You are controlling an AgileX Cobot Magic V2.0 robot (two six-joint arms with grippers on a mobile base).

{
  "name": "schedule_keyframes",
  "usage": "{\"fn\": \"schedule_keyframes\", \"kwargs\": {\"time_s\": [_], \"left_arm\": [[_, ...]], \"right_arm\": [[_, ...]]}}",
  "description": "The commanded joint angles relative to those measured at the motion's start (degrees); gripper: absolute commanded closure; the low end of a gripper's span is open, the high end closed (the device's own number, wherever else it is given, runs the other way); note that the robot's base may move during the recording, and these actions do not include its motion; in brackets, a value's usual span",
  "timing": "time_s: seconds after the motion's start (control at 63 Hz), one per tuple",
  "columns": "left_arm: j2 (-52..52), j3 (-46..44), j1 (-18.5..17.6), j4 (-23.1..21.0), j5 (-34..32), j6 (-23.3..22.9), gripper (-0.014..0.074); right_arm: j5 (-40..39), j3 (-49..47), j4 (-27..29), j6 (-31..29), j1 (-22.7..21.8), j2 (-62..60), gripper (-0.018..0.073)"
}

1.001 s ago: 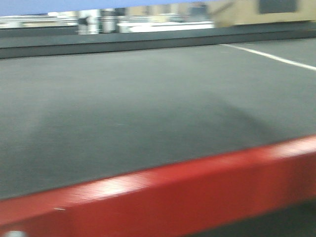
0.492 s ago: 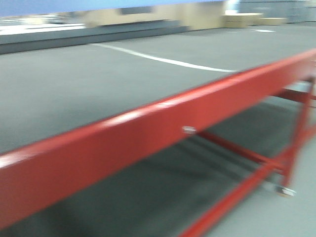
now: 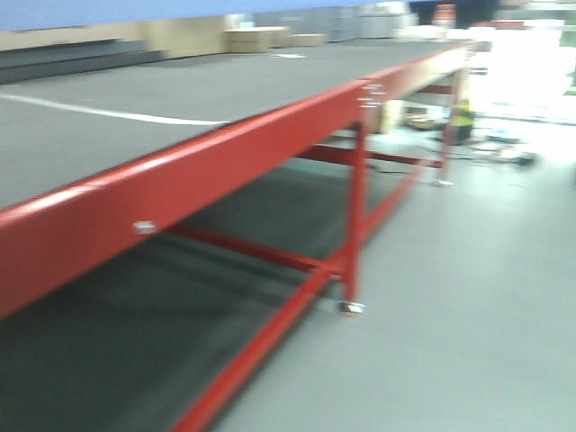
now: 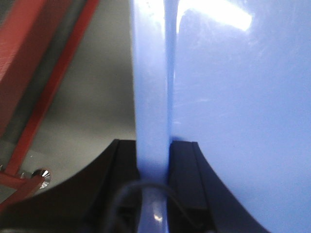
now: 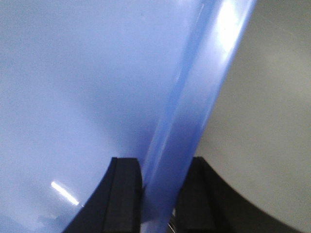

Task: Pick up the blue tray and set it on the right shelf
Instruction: 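Drive the base away from the table toward the steel shelving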

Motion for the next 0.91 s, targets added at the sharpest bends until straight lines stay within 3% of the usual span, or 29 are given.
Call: {"fn": "schedule_keyframes", "kwargs": {"time_s": [0.0, 0.89], "left_arm": [[-1.3, -1.3, -0.2, 2.3, 5.4, 1.7, 0.0645], [-1.3, -1.3, -0.2, 2.3, 5.4, 1.7, 0.0645]], "right_arm": [[-3.3, -1.8, -1.3, -2.0, 0.1, -1.5, 0.0503], [-3.3, -1.8, -1.3, -2.0, 0.1, -1.5, 0.0503]]}}
